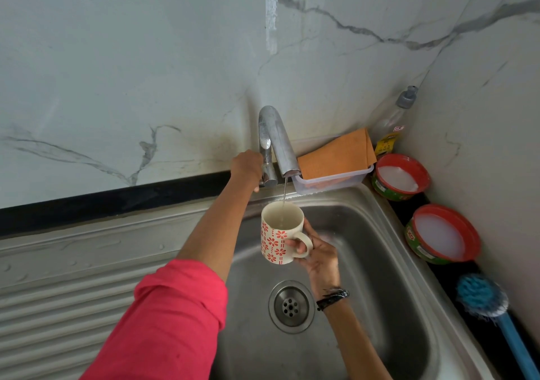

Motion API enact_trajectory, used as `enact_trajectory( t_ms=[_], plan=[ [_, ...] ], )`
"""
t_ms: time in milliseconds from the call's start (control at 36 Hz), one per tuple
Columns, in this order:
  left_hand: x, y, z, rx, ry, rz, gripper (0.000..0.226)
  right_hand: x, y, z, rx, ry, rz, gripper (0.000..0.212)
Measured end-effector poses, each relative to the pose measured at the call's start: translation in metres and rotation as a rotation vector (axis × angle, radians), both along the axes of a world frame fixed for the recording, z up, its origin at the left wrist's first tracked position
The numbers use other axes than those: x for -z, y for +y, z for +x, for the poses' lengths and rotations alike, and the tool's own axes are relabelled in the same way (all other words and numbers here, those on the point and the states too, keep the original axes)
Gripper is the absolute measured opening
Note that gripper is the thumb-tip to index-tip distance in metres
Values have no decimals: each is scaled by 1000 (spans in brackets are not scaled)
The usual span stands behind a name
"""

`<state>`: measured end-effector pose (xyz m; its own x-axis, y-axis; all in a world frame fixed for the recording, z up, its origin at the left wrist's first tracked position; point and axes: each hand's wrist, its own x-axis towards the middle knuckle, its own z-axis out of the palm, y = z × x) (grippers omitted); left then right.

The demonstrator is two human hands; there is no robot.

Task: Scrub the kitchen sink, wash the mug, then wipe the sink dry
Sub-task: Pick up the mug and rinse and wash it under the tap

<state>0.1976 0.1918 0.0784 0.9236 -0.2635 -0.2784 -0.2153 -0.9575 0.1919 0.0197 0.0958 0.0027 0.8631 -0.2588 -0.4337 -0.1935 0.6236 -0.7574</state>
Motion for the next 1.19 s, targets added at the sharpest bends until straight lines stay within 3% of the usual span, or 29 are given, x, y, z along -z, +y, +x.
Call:
enact_trajectory(
  t_ms=[139,250,389,722,833,889,1028,1111,1194],
  plan=[
    [0,0,0,-6,-1,-4,32,10,-1,0,-32,-29,-114,18],
    [1,0,0,-5,-25,-7,30,7,2,-3,-20,-52,-157,40],
    [0,0,1,2,-11,11,28,-1,4,-10,-19,-119,-173,12],
    [2,0,2,-1,-21,9,28,14,3,-7,-52,-136,-176,7],
    [1,0,3,-3,-25,-4,25,13,2,-5,-33,-148,-200,51],
    [2,0,3,-3,-25,-5,25,14,2,-3,-33,-144,-203,61],
    [2,0,1,1,-13,8,31,13,1,0,-22,-137,-146,54],
    [1,-1,1,5,-8,20,33,12,0,2,3,-126,-12,13],
    [1,-1,1,6,-11,31,33,3,-1,2,-6,-95,106,37]
  ],
)
